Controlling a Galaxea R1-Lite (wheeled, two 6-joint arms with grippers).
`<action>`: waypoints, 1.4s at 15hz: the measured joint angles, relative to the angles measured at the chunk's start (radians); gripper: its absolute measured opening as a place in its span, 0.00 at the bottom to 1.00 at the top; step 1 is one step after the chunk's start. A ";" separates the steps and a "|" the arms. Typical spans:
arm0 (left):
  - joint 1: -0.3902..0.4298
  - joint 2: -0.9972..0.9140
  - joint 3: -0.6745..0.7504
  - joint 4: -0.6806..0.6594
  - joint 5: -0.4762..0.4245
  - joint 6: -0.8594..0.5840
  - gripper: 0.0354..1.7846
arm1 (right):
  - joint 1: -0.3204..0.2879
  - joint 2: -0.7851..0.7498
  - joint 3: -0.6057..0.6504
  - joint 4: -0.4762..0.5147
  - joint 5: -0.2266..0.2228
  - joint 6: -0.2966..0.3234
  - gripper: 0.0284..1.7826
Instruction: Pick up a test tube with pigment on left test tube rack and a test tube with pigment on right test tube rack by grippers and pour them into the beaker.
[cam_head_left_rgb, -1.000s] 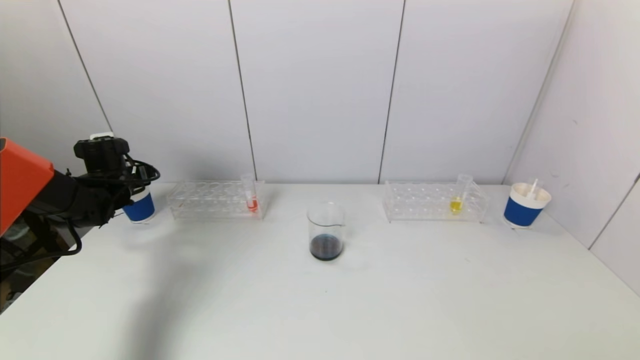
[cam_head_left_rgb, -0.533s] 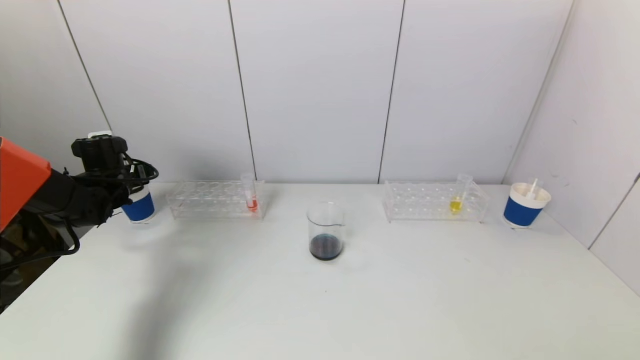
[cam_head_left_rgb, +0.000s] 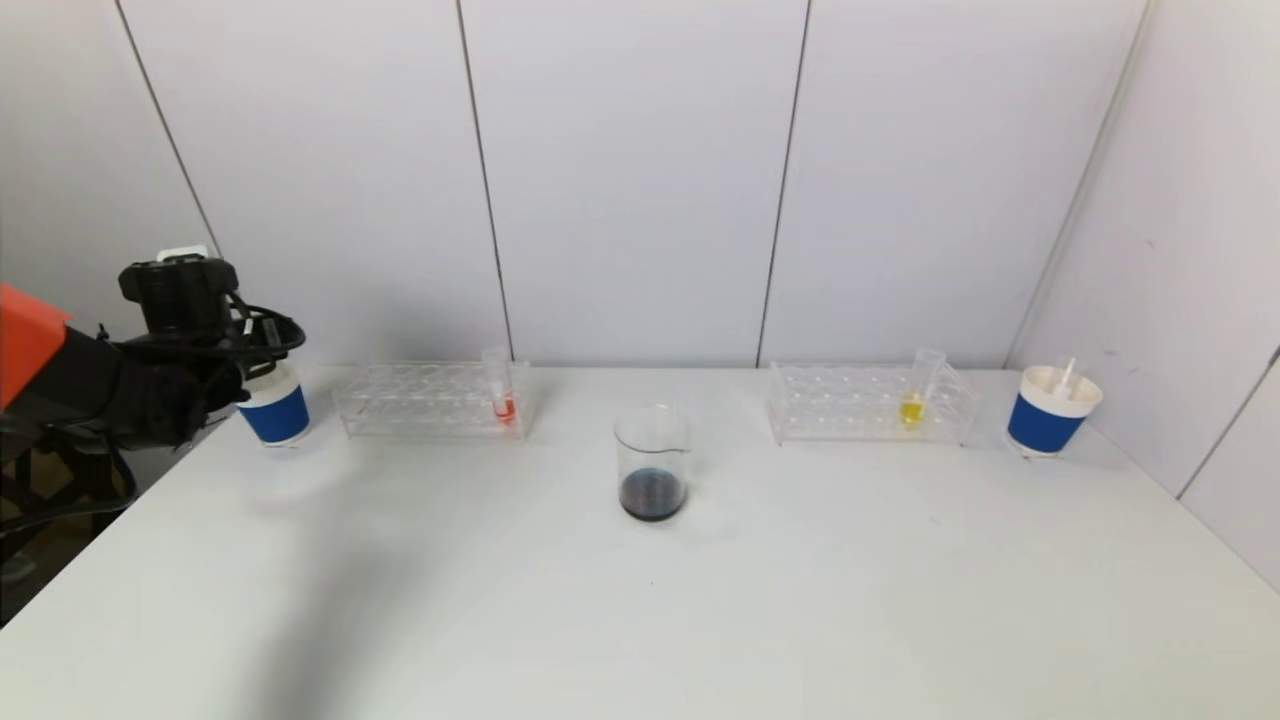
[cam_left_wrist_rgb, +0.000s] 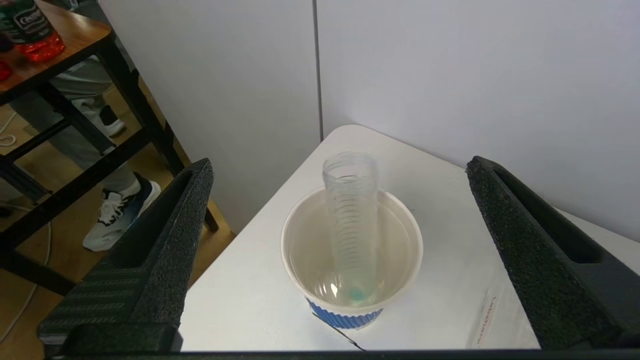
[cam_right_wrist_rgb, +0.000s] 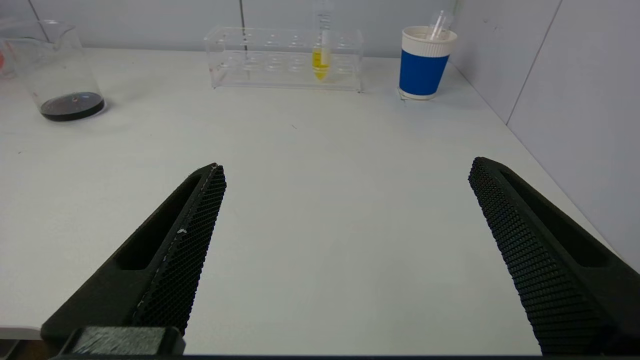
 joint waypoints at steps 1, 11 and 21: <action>0.000 -0.020 0.010 0.003 0.000 0.002 0.99 | 0.000 0.000 0.000 0.000 0.000 0.000 0.99; -0.003 -0.341 0.127 0.141 -0.047 0.005 0.99 | 0.000 0.000 0.000 0.000 0.000 0.000 0.99; -0.109 -0.947 0.211 0.600 -0.197 0.001 0.99 | 0.000 0.000 0.000 0.000 0.000 0.000 0.99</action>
